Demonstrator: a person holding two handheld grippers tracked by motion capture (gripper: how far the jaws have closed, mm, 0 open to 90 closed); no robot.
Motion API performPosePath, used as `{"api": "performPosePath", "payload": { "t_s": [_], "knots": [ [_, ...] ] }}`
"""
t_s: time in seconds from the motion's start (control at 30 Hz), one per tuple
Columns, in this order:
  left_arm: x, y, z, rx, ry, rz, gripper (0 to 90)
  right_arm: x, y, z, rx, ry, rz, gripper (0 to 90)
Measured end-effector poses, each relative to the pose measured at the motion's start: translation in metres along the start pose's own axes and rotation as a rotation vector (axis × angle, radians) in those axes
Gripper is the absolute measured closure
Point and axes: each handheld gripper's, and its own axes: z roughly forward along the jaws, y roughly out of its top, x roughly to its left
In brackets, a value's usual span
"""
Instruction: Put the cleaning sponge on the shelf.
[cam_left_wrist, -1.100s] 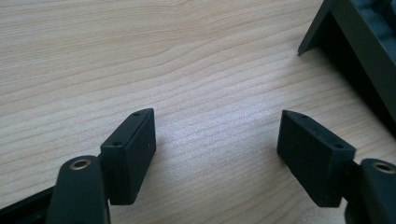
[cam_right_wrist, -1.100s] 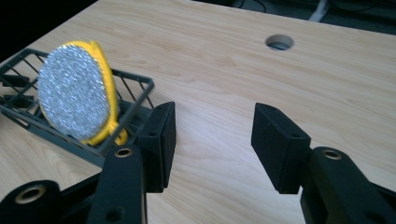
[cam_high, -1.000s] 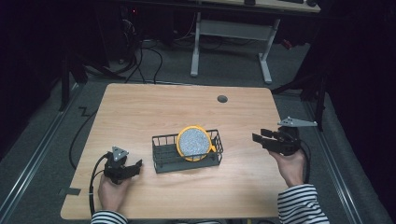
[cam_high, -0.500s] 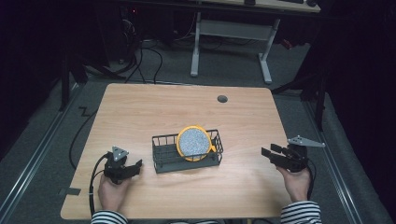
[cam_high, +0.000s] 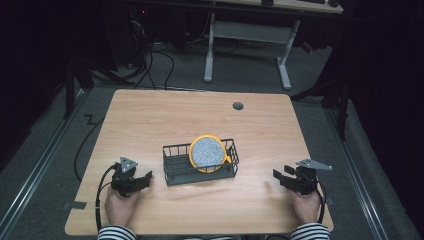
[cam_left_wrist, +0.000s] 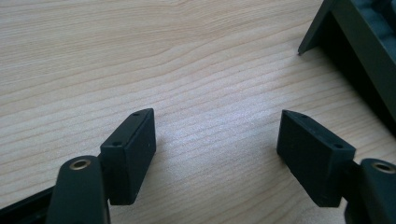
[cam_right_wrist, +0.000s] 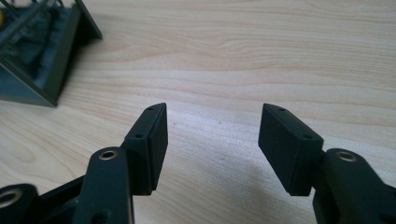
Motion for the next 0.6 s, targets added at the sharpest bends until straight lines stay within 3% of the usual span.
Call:
{"api": "performPosePath", "payload": {
  "t_s": [0.3,0.6],
  "knots": [
    [0.0,0.0,0.0,0.0,0.0,0.0,28.7,0.015,-0.005,0.012,0.017,-0.076,-0.062,41.2],
    [0.0,0.0,0.0,0.0,0.001,0.0,28.6,0.023,-0.013,0.022,0.041,-0.103,-0.118,40.4]
  ]
}}
